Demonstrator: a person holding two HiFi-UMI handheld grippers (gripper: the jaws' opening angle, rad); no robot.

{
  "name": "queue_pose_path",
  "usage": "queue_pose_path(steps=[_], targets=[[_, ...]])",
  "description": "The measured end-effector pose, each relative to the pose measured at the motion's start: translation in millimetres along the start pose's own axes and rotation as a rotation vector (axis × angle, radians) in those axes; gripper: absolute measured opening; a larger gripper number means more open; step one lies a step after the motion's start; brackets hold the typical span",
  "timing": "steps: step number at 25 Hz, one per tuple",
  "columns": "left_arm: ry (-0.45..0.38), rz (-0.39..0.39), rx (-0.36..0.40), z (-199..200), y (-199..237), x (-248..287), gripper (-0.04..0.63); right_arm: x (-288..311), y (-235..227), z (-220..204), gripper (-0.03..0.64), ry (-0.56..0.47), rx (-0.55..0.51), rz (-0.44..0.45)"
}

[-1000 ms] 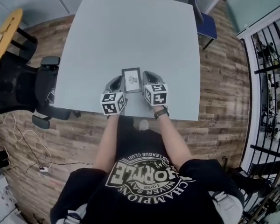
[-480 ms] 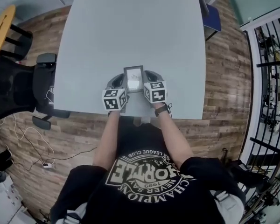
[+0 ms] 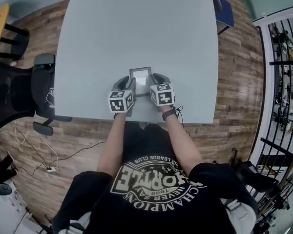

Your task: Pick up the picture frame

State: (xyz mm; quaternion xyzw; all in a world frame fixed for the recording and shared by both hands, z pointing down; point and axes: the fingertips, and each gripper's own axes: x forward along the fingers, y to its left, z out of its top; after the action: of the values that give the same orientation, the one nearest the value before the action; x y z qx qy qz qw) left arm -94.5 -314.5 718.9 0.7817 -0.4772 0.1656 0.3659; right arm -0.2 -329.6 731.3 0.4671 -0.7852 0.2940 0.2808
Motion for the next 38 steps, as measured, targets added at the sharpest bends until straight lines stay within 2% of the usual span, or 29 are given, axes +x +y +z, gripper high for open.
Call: queue_pose_path(steps=[5, 7, 14, 18, 21, 25, 27, 28, 33, 38], targets=[[0.047, -0.01, -0.006, -14, 3, 12, 0.148, 11, -3, -13, 0.126, 0.043, 0.018, -0.003], [0.067, -0.015, -0.011, -20, 6, 14, 0.166, 14, -1, -18, 0.13, 0.052, 0.027, -0.003], [0.123, 0.001, -0.025, -42, 11, 23, 0.167, 22, -4, -31, 0.129, 0.076, 0.053, 0.013], [0.134, -0.01, -0.102, -51, 11, 27, 0.167, 25, -4, -40, 0.129, 0.086, 0.075, 0.018], [0.13, 0.017, -0.114, -51, 15, 29, 0.166, 27, -4, -40, 0.126, 0.069, 0.096, 0.019], [0.134, 0.067, -0.088, -52, 22, 29, 0.107, 28, -3, -40, 0.119, 0.073, 0.087, 0.006], [0.133, 0.076, -0.079, -53, 23, 29, 0.107, 30, -2, -40, 0.115, 0.081, 0.081, -0.002], [0.136, 0.077, -0.081, -54, 24, 29, 0.104, 30, -1, -40, 0.088, 0.086, 0.083, -0.001], [0.177, 0.093, -0.122, -51, 21, 31, 0.083, 28, -1, -39, 0.078, 0.116, 0.103, -0.008], [0.169, 0.108, -0.131, -45, 17, 23, 0.075, 22, -2, -39, 0.072, 0.118, 0.137, -0.017]])
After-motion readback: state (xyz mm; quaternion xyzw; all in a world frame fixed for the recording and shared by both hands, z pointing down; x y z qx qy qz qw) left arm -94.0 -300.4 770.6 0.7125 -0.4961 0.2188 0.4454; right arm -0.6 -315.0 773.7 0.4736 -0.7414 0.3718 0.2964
